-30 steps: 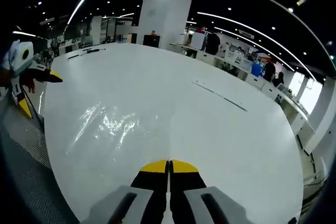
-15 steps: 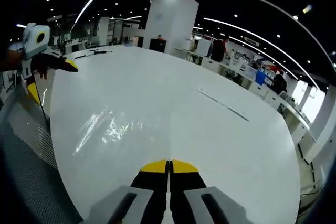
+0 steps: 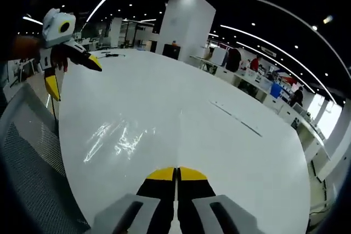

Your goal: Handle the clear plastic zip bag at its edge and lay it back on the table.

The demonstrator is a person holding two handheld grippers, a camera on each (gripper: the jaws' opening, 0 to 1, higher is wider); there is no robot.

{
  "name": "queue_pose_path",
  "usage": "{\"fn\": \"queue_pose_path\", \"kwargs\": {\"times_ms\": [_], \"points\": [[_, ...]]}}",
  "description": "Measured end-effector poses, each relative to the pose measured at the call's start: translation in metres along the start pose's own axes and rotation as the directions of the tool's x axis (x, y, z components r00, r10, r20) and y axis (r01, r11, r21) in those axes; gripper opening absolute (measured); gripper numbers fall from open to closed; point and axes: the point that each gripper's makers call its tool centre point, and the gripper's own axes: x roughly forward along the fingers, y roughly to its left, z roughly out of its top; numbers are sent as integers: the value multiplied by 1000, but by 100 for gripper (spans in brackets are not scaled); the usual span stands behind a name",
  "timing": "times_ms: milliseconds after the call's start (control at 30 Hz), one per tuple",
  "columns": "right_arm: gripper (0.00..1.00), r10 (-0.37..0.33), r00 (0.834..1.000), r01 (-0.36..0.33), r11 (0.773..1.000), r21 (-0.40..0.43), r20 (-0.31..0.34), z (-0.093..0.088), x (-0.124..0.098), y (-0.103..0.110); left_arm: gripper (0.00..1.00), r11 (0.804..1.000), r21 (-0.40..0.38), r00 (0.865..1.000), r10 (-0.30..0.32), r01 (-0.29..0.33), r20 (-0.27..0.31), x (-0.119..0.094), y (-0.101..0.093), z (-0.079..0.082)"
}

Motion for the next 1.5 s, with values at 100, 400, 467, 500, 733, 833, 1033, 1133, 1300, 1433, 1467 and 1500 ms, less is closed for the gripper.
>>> {"fn": "queue_pose_path", "kwargs": {"times_ms": [100, 400, 467, 500, 733, 833, 1033, 1133, 1300, 1433, 1467, 1500], "points": [[0, 6, 1000, -6, 1000, -16, 5, 2, 0, 3, 78, 1000, 19, 1000, -4, 4, -1, 2, 5, 1], [0, 22, 1000, -21, 997, -68, 18, 7, -2, 10, 75, 997, 70, 1000, -24, 24, 5, 11, 11, 17], [0, 24, 1000, -22, 997, -80, 21, 8, -2, 11, 74, 996, 84, 999, -34, 34, 2, 14, 13, 21], [0, 24, 999, -23, 996, -81, 21, 8, -2, 11, 74, 995, 91, 999, -40, 40, 0, 15, 13, 22], [0, 27, 999, -24, 995, -102, 28, 12, -5, 16, 71, 991, 122, 998, -60, 60, -3, 23, 17, 31], [0, 29, 999, -26, 994, -109, 30, 13, -6, 18, 70, 989, 131, 998, -69, 69, -4, 25, 17, 33], [0, 39, 999, -34, 991, -133, 35, 16, -8, 23, 65, 981, 173, 996, -87, 86, -3, 29, 15, 39], [0, 45, 998, -39, 988, -148, 37, 18, -8, 25, 62, 979, 178, 995, -97, 96, -5, 31, 15, 41], [0, 52, 998, -45, 984, -171, 39, 20, -9, 29, 61, 976, 193, 994, -104, 105, -11, 35, 16, 42], [0, 61, 997, -50, 979, -197, 47, 23, -9, 32, 60, 973, 200, 993, -112, 114, -20, 37, 17, 42], [0, 64, 997, -52, 978, -200, 50, 24, -9, 32, 59, 972, 204, 993, -114, 116, -22, 38, 18, 42], [0, 66, 996, -53, 977, -206, 53, 25, -10, 33, 59, 971, 208, 993, -116, 118, -24, 39, 18, 42]]}}
